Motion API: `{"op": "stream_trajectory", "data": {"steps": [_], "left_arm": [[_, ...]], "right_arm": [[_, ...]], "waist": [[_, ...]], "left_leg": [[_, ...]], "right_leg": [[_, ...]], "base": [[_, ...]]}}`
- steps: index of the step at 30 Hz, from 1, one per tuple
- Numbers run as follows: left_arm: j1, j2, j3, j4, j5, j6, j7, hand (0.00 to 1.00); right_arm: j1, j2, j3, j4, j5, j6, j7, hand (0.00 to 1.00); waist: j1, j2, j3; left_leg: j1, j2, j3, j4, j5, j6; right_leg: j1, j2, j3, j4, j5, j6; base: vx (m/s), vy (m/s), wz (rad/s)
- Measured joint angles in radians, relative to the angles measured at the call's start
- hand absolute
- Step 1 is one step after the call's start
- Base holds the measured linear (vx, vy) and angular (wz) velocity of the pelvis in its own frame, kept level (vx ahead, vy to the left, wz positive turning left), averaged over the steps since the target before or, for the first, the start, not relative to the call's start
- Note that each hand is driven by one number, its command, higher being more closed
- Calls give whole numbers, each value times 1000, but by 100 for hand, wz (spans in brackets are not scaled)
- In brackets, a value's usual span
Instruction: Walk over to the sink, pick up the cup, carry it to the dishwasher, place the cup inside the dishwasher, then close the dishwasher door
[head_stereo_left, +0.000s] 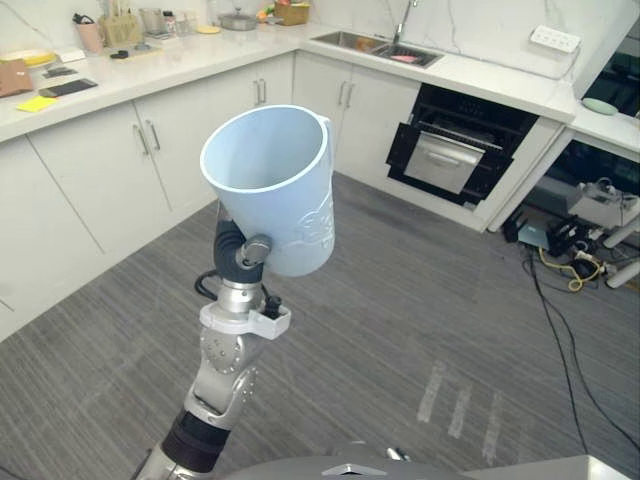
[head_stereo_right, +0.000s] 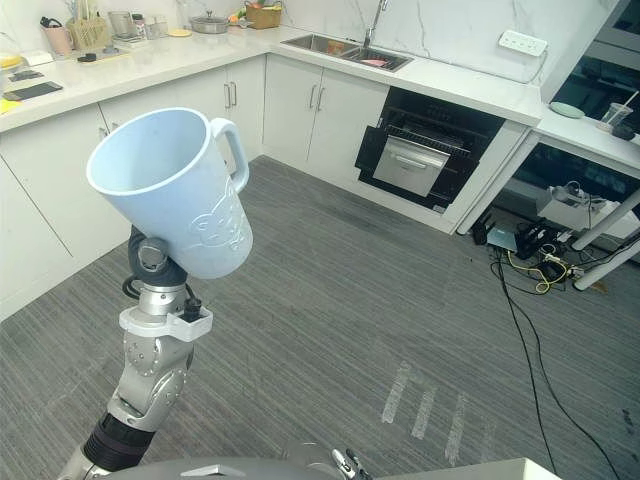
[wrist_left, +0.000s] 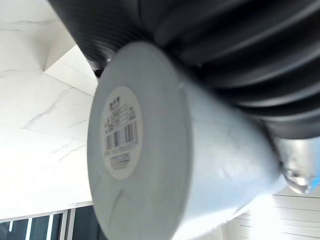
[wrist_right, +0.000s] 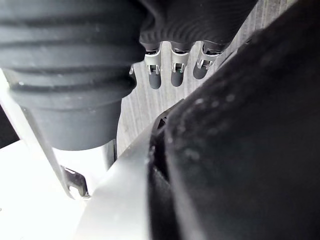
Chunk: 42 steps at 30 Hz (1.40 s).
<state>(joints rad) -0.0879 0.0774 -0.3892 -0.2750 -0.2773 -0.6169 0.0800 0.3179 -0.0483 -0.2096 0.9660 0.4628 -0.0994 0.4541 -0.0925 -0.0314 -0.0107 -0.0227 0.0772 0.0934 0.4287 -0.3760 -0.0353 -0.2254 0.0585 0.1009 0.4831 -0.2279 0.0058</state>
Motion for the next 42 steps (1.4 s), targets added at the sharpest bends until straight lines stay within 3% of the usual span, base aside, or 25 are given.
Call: {"op": "stream_trajectory", "data": {"steps": [4,7,8,9,10,11,13,15,17,18,20,21,22,25,26,27,28,29,30,31,33,35,38,39,42], "left_arm": [[66,-3,47,16,-35,-1,-8,100],[153,-20,138,24,-76,-1,-8,100],[175,-27,171,24,-95,0,-8,100],[193,-32,186,27,-112,3,-8,100],[215,-51,209,31,-125,9,-10,100],[230,-57,225,36,-135,9,-18,100],[231,-49,242,73,-135,6,-43,100],[232,-37,269,93,-134,11,-61,100],[231,-39,293,87,-133,13,-60,100],[233,-40,303,80,-133,24,-49,100],[246,-50,307,49,-132,32,-23,100],[248,-47,311,55,-132,29,-21,100],[250,-39,318,64,-133,29,-21,100],[255,-24,356,70,-144,26,-46,100],[255,-11,357,71,-154,27,-57,100],[255,-9,356,71,-154,28,-64,100],[250,-7,354,70,-154,27,-73,100],[240,-4,353,69,-153,28,-74,100],[221,6,347,70,-151,32,-70,100],[213,10,345,69,-150,36,-67,100],[201,0,331,69,-115,46,-42,100],[176,3,277,68,-59,55,-16,100],[125,-1,228,68,-34,76,-17,100],[113,-3,218,68,-34,78,-24,100],[127,-6,226,68,-36,74,-24,100]], "right_arm": [[6,-1,-2,5,-19,-39,20,0],[17,-15,5,-14,-37,-57,32,0],[14,-17,11,-22,-38,-63,37,0],[17,-19,13,-28,-39,-64,38,0],[31,-28,24,-43,-41,-65,42,0],[27,-31,32,-41,-45,-70,43,0],[-3,-64,27,5,-71,-76,61,0],[-47,-85,10,39,-75,-83,78,0],[-78,-94,-9,49,-76,-99,100,0],[-99,-103,-9,61,-78,-111,107,0],[-122,-108,-9,63,-77,-122,107,0],[-125,-103,-11,70,-78,-120,103,0],[-130,-88,-11,74,-80,-117,102,0],[-168,-28,-22,74,-100,-110,102,0],[-168,-18,-39,84,-108,-110,102,0],[-163,-20,-51,90,-108,-111,101,0],[-161,-22,-75,105,-107,-115,101,0],[-160,-19,-89,112,-105,-119,100,0],[-153,-4,-92,113,-103,-122,100,0],[-149,9,-98,112,-101,-129,98,0],[-140,18,-115,105,-96,-162,92,0],[-128,17,-115,82,-95,-182,87,0],[-114,42,-117,26,-81,-202,70,0],[-101,42,-116,2,-76,-200,56,0],[-89,40,-106,-15,-89,-198,-9,0]], "waist": [[-2,12,-2],[9,38,6],[12,45,13],[12,48,13],[23,57,16],[31,47,23],[36,46,29],[41,57,48],[47,49,71],[62,54,90],[83,90,120],[87,89,138],[91,73,144],[94,23,149],[91,-12,143],[91,-25,134],[92,-37,123],[91,-41,120],[81,-44,125],[77,-49,126],[57,-34,125],[40,-10,121],[24,-4,122],[17,3,124],[13,12,126]], "left_leg": [[19,4,24,-34,10,-3],[70,54,91,-35,-15,-31],[42,96,118,106,-26,-46],[-32,133,122,283,-4,-29],[-152,187,116,513,105,26],[-211,204,94,612,132,28],[-275,177,70,546,38,33],[-297,107,66,311,22,31],[-317,15,17,88,105,19],[-324,-24,-31,-82,207,5],[-366,-11,-89,-235,287,-49],[-382,5,-63,-178,367,-80],[-381,4,-36,-133,391,-71],[-440,-25,-49,85,333,33],[-429,-47,-26,122,279,51],[-423,-56,-14,135,253,61],[-396,-70,13,144,207,76],[-367,-81,29,139,182,87],[-287,-111,45,84,163,99],[-241,-127,46,46,167,98],[-102,-144,48,-77,174,99],[22,-144,48,-195,185,105],[119,-139,43,-251,167,108],[148,-120,47,-242,134,102],[216,-83,79,-225,55,65]], "right_leg": [[1,3,-1,-16,0,0],[32,19,-60,-7,-34,-15],[53,20,-86,-14,-45,-27],[59,36,-88,-10,-53,-41],[87,53,-80,-20,-59,-59],[109,52,-73,-38,-62,-66],[182,28,-65,-114,-51,-68],[245,-19,-43,-180,-42,-51],[294,-79,-16,-225,-46,-17],[335,-107,7,-268,-58,-7],[398,-109,27,-314,-85,22],[446,-109,33,-320,-122,39],[468,-126,45,-317,-139,25],[467,-156,65,-230,-118,15],[462,-183,64,-174,-104,15],[448,-195,65,-135,-88,25],[412,-210,72,-30,-43,71],[374,-220,77,66,12,138],[285,-234,75,289,102,278],[245,-236,58,384,100,260],[144,-224,-47,559,48,144],[29,-189,-162,540,-23,80],[-91,-158,-260,230,-57,38],[-109,-134,-276,11,-2,19],[-105,-100,-273,-223,131,5]], "base": [[21,-8,-12],[69,-35,-48],[133,-6,-54],[175,-32,-33],[189,-59,-17],[299,-61,-10],[303,19,0],[297,113,-12],[365,205,-25],[276,191,-34],[377,309,-41],[490,382,-34],[515,352,-32],[479,268,-25],[389,195,-8],[489,232,-17],[485,245,-27],[557,288,-36],[435,233,-29],[500,252,-27],[463,234,-25],[407,168,-13],[427,51,12],[479,-7,22],[479,-59,15]]}}
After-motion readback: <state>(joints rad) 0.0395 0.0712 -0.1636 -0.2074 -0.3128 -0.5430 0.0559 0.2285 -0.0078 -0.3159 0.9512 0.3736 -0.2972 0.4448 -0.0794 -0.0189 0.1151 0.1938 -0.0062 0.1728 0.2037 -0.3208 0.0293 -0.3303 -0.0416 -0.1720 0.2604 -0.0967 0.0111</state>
